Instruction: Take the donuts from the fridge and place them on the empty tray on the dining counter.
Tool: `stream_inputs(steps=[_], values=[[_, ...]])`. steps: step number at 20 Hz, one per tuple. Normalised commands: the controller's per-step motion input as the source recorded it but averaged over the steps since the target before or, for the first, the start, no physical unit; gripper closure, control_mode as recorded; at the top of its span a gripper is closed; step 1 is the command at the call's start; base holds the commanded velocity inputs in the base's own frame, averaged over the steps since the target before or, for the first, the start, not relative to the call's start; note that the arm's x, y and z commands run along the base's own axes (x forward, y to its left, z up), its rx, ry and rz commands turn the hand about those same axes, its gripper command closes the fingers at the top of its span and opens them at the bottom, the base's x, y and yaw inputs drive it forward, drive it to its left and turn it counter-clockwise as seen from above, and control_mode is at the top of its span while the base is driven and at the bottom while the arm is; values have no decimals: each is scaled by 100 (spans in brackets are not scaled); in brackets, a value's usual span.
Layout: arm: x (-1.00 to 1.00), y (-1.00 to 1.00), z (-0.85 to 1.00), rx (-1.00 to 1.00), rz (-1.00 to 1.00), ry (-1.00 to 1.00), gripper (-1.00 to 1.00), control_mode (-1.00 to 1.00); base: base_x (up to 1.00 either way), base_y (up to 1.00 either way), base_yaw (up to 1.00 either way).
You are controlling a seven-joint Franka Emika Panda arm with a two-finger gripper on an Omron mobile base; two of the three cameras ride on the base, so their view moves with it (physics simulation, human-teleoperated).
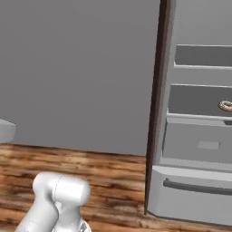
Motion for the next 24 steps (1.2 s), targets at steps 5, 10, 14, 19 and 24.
stream_inputs(steps=[5,10,14,19,24], values=[[0,0,0,0,0,0,-100,100,33,-100,-1],[0,0,0,0,0,0,-100,100,0,-100,0],[0,0,0,0,0,0,-100,100,23,-100,3],[0,0,0,0,0,0,-100,100,88,-100,13],[0,0,0,0,0,0,-100,100,100,-69,-2]])
